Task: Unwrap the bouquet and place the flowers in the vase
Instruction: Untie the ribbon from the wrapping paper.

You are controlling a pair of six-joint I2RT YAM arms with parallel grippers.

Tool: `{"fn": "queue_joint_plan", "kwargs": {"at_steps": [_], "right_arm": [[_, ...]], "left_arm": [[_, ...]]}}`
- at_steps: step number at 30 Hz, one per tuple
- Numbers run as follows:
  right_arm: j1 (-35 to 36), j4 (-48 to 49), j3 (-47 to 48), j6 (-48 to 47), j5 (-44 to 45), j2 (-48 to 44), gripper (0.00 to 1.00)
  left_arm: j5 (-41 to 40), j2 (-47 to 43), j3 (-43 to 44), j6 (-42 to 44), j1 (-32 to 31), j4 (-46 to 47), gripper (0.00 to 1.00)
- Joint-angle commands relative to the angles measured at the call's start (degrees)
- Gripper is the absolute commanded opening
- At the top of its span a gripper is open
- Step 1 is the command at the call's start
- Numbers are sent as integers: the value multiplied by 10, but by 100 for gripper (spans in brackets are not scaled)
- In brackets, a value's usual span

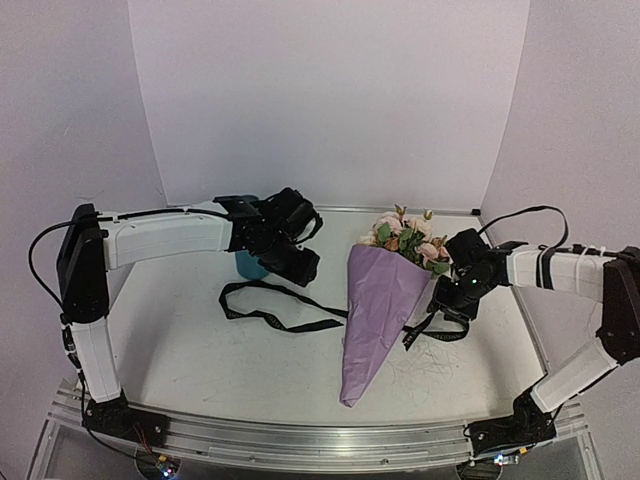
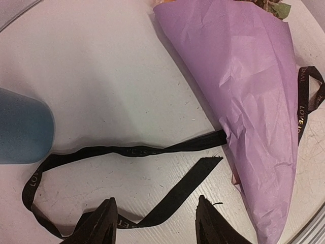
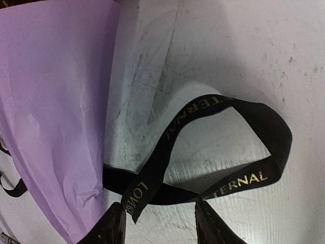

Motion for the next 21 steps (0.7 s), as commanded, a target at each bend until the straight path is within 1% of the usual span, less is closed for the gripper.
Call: {"fn": "queue_joint_plan", "kwargs": {"at_steps": [1,5,9,16,18,19,21], "right_arm": [[1,24,26,38,-27,49,45],[1,36,40,63,-30,99,43],[1,42,50,73,-21,129,42],[1,43,68,86,-8,170,35],[1,43,75,87,-6,173,22],[0,42,79,87,-4,173,17],[-3,36,85,87,7,164,10]], "left_arm": [[-12,-7,24,13,-2,24,54],[-17,-13,18,20,-3,32,54],[-22,-17,18,30,-2,39,54],[-28,-17,20,47,-3,47,54],[-29,-14,21,52,-2,50,54],[-30,-13,22,55,-2,51,54],[-30,-12,24,58,-2,52,54]]}}
